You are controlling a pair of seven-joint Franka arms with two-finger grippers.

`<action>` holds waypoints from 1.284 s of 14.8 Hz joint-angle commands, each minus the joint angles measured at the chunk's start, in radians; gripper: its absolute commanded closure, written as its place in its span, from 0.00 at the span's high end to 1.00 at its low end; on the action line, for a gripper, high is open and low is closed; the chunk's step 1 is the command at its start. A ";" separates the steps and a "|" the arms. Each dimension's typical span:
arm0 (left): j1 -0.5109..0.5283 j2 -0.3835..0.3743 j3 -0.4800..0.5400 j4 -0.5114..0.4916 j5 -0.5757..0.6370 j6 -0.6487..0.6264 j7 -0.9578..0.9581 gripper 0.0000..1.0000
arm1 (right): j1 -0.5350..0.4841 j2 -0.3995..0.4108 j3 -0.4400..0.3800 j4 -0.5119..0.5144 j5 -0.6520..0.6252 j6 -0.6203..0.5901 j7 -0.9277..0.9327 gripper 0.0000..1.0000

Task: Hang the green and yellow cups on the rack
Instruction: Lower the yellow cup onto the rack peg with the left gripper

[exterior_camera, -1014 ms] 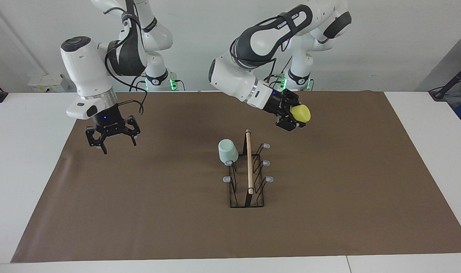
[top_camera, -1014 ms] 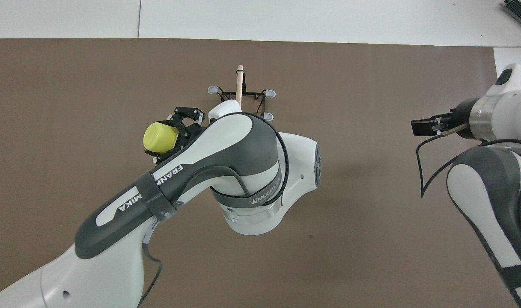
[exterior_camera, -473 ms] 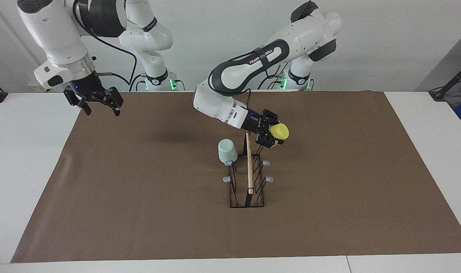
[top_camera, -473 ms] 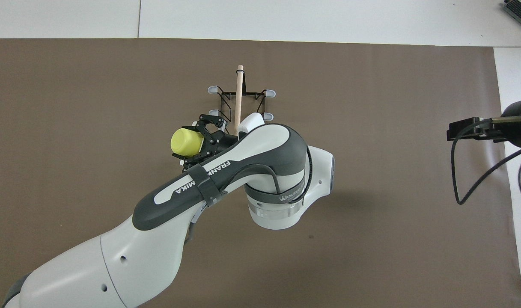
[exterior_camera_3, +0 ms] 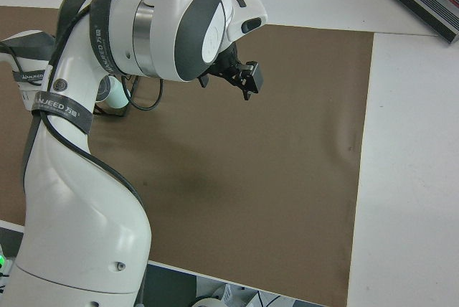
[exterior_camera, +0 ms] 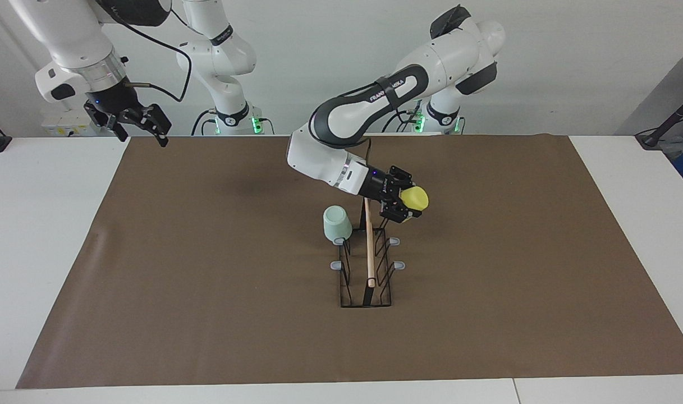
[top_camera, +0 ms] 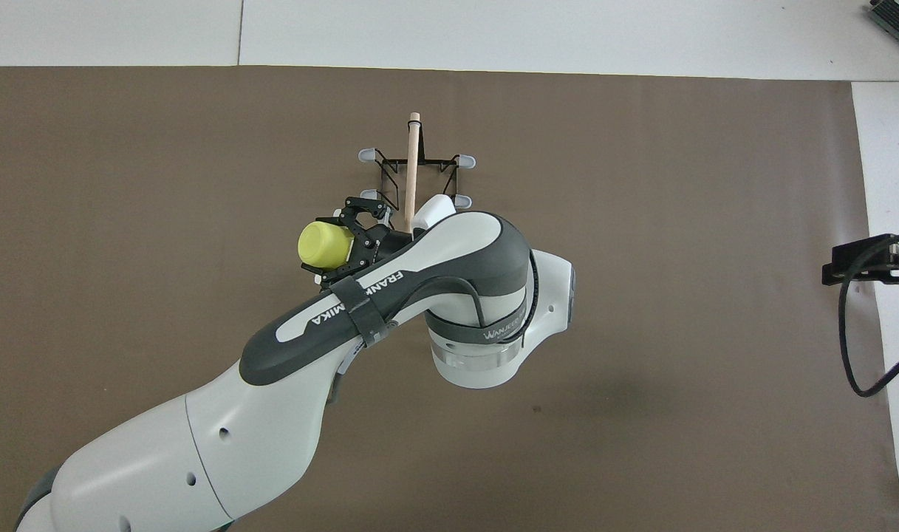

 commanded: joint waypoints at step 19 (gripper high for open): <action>-0.027 0.032 -0.008 -0.010 0.012 0.113 -0.084 0.51 | -0.009 0.032 0.008 0.054 0.014 -0.023 0.005 1.00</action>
